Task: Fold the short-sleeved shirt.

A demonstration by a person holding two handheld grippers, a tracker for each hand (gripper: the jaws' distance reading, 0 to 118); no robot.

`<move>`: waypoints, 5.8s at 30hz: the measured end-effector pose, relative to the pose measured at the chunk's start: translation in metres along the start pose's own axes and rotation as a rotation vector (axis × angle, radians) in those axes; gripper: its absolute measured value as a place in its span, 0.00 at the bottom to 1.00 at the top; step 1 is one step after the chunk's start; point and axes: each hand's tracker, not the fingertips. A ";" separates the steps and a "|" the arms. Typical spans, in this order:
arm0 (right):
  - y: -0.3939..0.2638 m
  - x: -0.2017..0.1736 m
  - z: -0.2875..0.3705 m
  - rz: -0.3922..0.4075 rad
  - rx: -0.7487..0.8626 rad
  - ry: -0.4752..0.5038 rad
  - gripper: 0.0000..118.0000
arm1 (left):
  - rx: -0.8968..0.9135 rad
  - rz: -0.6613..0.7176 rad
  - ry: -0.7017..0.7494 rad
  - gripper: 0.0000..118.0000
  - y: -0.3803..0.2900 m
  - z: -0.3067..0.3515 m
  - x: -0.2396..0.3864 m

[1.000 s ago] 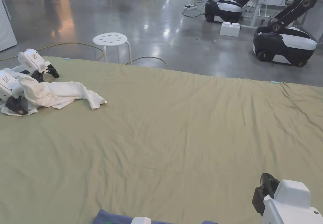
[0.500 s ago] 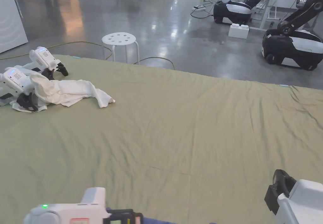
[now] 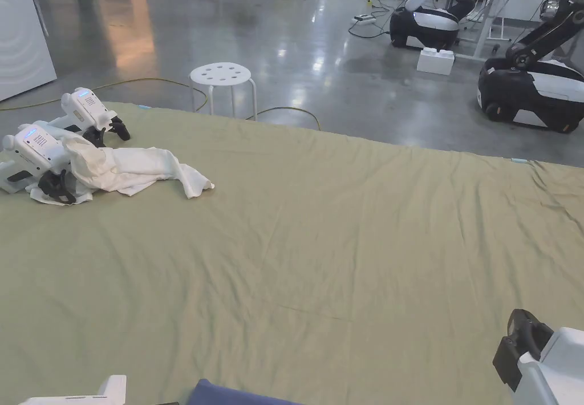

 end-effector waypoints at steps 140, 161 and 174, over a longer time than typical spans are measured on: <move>-0.153 -0.132 0.025 0.122 -0.334 0.212 0.00 | 0.679 -0.666 0.657 0.02 -0.054 0.010 0.145; -0.177 -0.120 0.026 0.065 -0.335 0.153 0.00 | -0.140 -0.166 0.044 0.73 -0.003 -0.080 0.044; -0.184 -0.108 0.019 0.042 -0.348 0.182 0.00 | -0.147 -0.061 -0.080 0.19 -0.021 -0.098 0.064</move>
